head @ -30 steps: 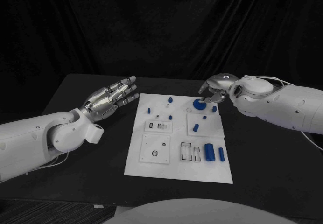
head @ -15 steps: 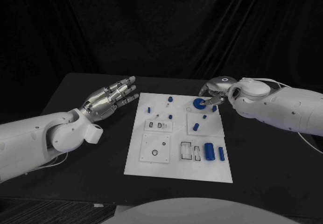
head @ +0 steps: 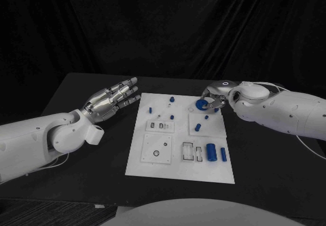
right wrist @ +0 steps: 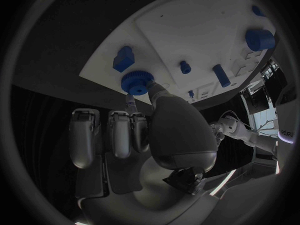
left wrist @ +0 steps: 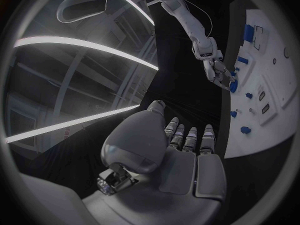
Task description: Assemble the parts on the task board
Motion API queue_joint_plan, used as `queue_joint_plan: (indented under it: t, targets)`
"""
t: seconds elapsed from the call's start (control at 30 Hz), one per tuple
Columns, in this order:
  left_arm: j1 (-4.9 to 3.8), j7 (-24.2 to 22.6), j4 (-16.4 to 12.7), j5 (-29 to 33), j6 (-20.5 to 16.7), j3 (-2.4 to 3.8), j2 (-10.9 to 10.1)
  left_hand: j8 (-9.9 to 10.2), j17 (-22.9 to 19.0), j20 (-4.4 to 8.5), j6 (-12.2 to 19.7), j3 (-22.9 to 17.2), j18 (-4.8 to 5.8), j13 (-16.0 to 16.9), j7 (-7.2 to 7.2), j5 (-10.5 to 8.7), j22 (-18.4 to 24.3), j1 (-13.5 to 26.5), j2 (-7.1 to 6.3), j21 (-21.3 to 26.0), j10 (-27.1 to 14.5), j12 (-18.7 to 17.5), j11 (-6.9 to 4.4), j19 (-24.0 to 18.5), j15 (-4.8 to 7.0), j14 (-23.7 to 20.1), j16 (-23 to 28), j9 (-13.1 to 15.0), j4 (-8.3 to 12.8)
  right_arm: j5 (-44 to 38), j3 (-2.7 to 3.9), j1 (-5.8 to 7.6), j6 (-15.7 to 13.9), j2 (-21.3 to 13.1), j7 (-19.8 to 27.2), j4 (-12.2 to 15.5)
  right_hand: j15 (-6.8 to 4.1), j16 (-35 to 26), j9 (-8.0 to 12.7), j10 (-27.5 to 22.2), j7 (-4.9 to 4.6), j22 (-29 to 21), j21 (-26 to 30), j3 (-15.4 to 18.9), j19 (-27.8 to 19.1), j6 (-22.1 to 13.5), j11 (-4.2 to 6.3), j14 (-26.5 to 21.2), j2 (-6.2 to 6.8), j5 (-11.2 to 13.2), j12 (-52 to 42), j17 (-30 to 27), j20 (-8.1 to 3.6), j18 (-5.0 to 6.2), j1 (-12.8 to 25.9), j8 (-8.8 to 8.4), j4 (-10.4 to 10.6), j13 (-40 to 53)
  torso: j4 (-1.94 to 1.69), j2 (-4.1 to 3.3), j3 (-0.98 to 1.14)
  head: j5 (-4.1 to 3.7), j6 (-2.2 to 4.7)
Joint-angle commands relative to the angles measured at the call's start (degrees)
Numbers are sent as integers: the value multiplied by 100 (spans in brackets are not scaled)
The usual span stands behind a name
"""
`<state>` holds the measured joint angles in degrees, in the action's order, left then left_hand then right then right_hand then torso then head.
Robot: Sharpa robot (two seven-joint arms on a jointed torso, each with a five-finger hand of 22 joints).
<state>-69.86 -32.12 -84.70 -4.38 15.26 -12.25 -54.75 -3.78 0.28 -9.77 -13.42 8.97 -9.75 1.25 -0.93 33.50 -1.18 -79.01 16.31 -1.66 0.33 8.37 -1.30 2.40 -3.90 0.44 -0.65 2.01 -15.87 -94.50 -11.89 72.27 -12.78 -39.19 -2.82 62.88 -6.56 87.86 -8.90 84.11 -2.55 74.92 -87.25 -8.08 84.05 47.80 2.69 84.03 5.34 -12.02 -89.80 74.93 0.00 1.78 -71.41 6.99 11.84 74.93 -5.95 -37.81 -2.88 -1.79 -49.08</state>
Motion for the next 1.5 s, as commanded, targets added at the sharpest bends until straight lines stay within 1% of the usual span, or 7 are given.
queue_joint_plan:
  t: [0.03, 0.23, 0.4, 0.5, 0.77, 1.2, 1.5]
  targets:
    - [13, -36, -7, 1, 113, 6, 6, -22, 4, -34, -32, -54, -24, 7, -5, 30, -9, -60, 1, -24, 2, 32, 34, -12, -35, -13, -27, 8, 2, -2, 0, -28, 101, 14, -132, -31, 6, -34, -66, 589, -23, 1139, 11, -14, 342, 63, -55, 518, -20, -222, -20, 1157, -2, -59, -81, 70, -81, 1507, -2, 5, 4, -7, -14]
    - [18, -29, -8, 1, 128, 6, 6, -32, 5, -41, -41, -75, -23, 6, -22, 49, -10, -83, -7, -28, 2, 31, 45, -7, -41, -12, -29, 9, 22, -2, 0, -72, 180, 40, -150, -60, 16, -26, -201, 589, -47, 1161, 1, -82, 353, 69, -76, 522, -59, -795, -20, 1167, 10, -64, -170, 205, -229, 1507, -6, 5, 2, -3, -30]
    - [21, -19, -11, 1, 138, 6, -1, -35, 5, -43, -42, -86, -23, 6, -27, 61, -11, -94, -10, -29, 1, 29, 49, -5, -44, -12, -29, 10, 32, -2, 0, -95, 180, 45, -97, -81, 38, -38, -416, 589, -83, 1152, 20, -343, 341, 196, -99, 518, -98, -1952, -20, 1150, 21, -57, -368, 504, -491, 1507, -2, 0, 0, 2, -35]
    - [22, -15, -9, 0, 142, 6, -3, -37, 5, -45, -45, -91, -23, 6, -29, 69, -11, -99, -12, -29, 1, 28, 51, -4, -45, -12, -29, 10, 37, -2, 0, -99, 128, 42, -38, -79, 42, -44, -560, 589, -81, 1149, 28, -456, 336, 251, -110, 516, -115, -2263, -20, 1143, 31, -55, -394, 705, -592, 1507, -3, 0, 0, -2, -43]
    - [25, -12, -6, 0, 159, 6, 3, -39, 6, -49, -39, -108, -23, 6, -32, 91, -11, -116, -14, -31, 1, 25, 54, -1, -50, -11, -30, 9, 53, -2, 1, -97, -1, 31, 60, 27, 56, -51, -753, 589, -91, 1139, 45, -567, 326, 241, -134, 514, -129, -2394, -20, 1133, 45, -51, -404, 955, -712, 1507, -3, -2, 2, 10, -39]
    - [27, 6, 4, 0, 165, 6, 7, -42, 8, -57, -29, -130, -22, 6, -33, 121, -14, -138, -23, -36, 1, 26, 57, 7, -62, -9, -36, 7, 79, -2, 2, 139, -126, 60, 127, 475, 84, -52, -940, 589, -104, 1159, 38, -581, 339, 144, -165, 514, -117, -2041, -20, 1129, 73, -55, -255, 1179, -723, 1507, -4, 0, -1, 22, -43]
    - [27, 30, 14, 0, 190, 6, 31, -43, 9, -65, -22, -151, -20, 7, -31, 146, -16, -156, -27, -40, 1, 28, 56, 13, -74, -7, -39, 7, 102, -2, 3, 250, -133, 486, 314, 340, 86, -53, -968, 589, -108, 1171, 28, -579, 348, 137, -170, 515, -110, -1974, -20, 1127, 76, -59, -227, 1215, -724, 1507, -6, 0, -2, 27, -52]
